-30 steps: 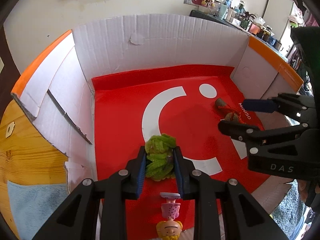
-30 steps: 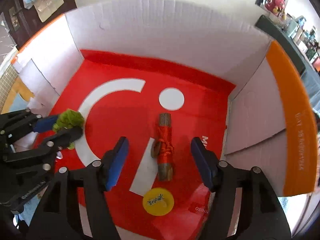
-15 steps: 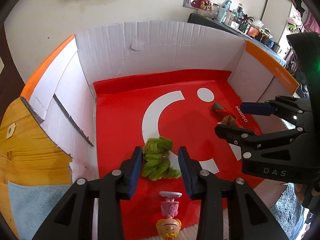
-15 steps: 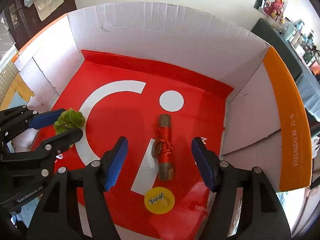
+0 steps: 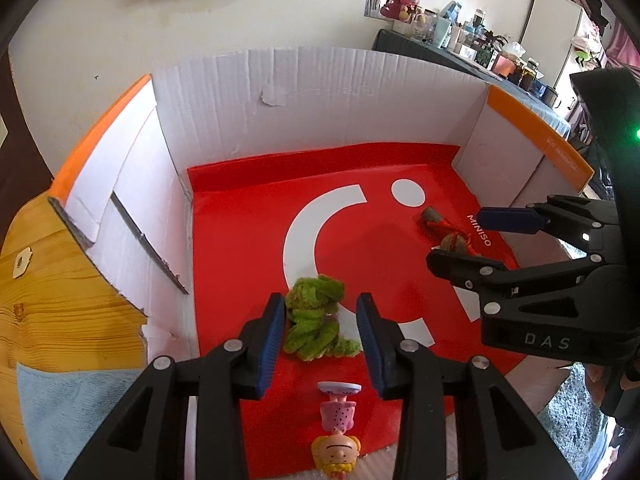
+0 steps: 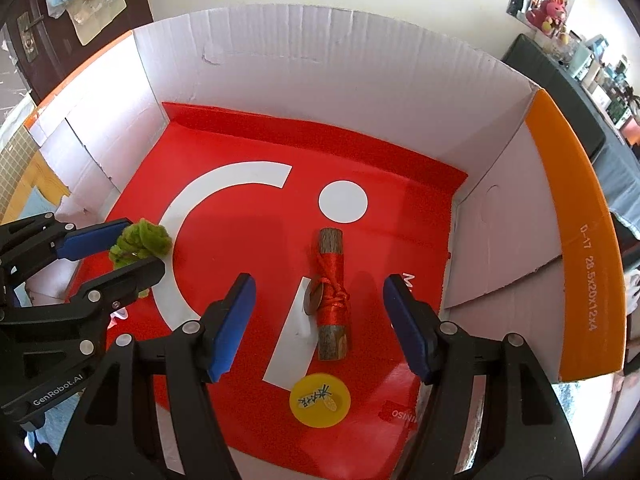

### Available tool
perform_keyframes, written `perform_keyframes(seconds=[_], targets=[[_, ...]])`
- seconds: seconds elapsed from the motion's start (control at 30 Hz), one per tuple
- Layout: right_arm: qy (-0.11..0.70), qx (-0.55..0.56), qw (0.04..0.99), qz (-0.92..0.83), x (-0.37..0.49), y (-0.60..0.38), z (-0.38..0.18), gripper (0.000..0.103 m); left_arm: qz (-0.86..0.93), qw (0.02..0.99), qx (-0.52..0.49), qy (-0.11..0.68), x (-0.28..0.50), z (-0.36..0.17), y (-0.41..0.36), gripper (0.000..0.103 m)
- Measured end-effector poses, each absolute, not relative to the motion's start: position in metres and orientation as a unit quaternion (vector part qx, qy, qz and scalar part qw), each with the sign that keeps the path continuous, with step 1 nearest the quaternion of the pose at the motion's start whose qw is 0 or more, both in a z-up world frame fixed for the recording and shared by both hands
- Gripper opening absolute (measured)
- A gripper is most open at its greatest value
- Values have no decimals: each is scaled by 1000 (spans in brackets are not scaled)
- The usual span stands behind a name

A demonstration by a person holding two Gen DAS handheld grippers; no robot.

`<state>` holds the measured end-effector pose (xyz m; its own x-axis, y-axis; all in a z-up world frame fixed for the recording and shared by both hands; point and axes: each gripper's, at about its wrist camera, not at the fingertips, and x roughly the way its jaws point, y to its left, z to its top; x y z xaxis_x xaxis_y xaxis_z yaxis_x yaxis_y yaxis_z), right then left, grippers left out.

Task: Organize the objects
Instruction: 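Withdraw both open tools from the box back over the towel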

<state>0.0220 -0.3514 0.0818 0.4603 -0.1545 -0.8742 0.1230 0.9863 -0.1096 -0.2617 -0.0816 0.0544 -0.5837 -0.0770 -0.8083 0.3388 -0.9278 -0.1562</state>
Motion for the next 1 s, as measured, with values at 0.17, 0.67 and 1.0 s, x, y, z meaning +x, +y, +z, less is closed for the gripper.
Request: perform_keyframes(seconds=[0.17,0.67,1.0], targets=[[486,-2,870,-80,18,-350,92,65,-882,131,428,146,-254,65,-78,48],[430,12,900,-76,20,-370,135,72,-905,148,370,146,-218,111,-64,55],[348,5,933,-92,-26,-351,180,81,-928,188,300,117,-176,153,-44,65]])
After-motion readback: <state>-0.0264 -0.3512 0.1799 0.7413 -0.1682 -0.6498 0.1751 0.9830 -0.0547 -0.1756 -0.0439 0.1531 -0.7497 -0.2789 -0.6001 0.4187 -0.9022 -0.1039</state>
